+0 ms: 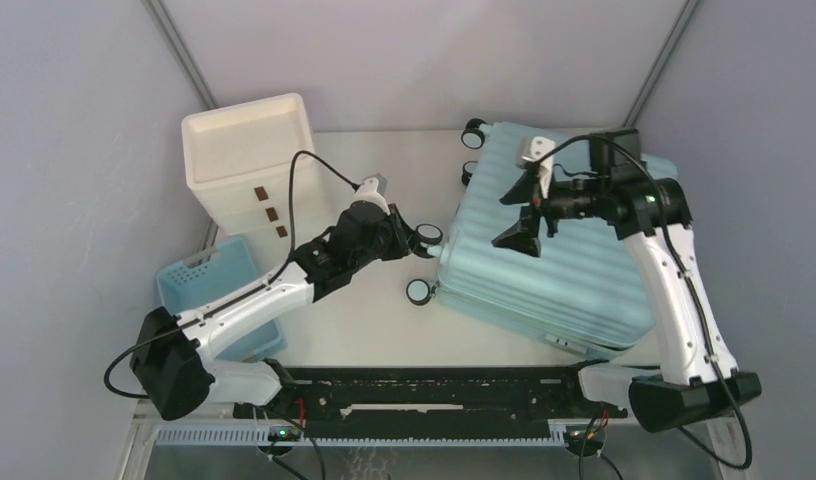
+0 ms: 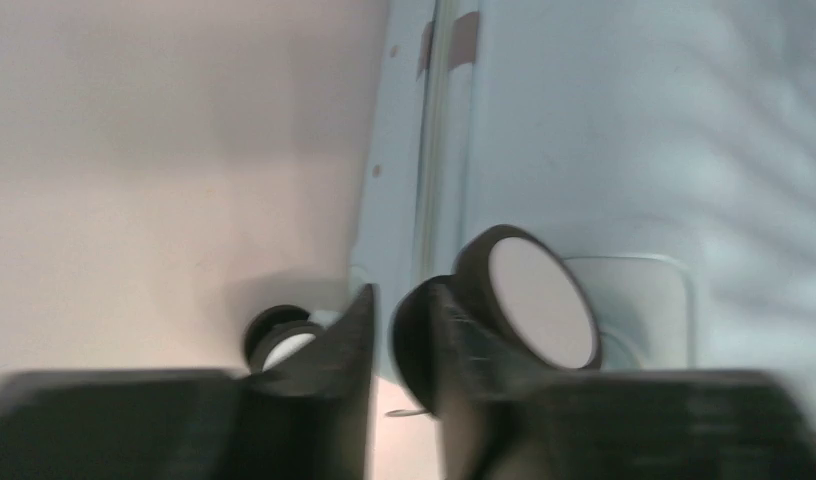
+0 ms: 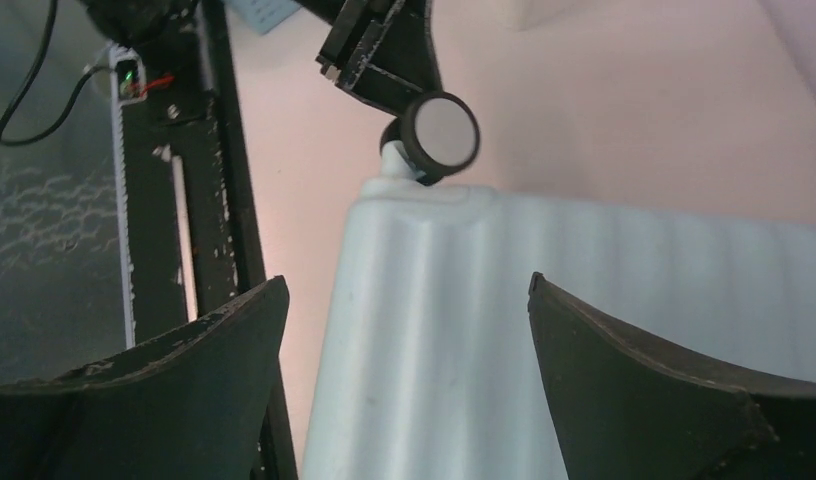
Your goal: Open, take out, and arrange the luggage
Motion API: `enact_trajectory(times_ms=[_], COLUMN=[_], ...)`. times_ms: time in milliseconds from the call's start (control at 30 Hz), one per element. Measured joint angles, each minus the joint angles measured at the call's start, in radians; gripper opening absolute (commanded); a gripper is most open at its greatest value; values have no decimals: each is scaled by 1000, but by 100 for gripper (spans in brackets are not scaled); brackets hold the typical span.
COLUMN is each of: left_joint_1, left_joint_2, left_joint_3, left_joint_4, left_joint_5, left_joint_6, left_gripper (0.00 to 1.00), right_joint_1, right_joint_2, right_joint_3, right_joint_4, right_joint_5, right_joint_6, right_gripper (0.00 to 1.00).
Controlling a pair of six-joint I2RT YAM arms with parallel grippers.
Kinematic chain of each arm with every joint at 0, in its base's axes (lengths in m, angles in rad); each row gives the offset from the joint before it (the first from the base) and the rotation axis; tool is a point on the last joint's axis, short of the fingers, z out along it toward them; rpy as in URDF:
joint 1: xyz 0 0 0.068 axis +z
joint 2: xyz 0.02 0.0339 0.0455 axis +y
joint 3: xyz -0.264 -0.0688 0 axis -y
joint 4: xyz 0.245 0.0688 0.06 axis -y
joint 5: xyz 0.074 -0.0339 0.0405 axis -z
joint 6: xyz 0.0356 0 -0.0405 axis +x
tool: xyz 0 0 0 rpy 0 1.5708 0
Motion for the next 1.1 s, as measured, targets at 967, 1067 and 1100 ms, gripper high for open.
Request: enact_trajectory(times_ms=[967, 1067, 1100], left_joint_1=[-50, -50, -50], left_joint_2=[-978, -1017, -1021], left_joint_3=[-626, -670, -680], left_joint_4=[94, 159, 177], left_joint_5=[-113, -102, -97], left_joint_6=[357, 416, 434], left_gripper=[80, 80, 80], right_joint_1=[654, 666, 670], right_joint_2=[343, 371, 380], right_joint_3=[32, 32, 32], right_joint_4=[260, 263, 263], right_joint_5=[637, 666, 678], right_joint_6=[206, 238, 246], right_gripper=[100, 100, 100])
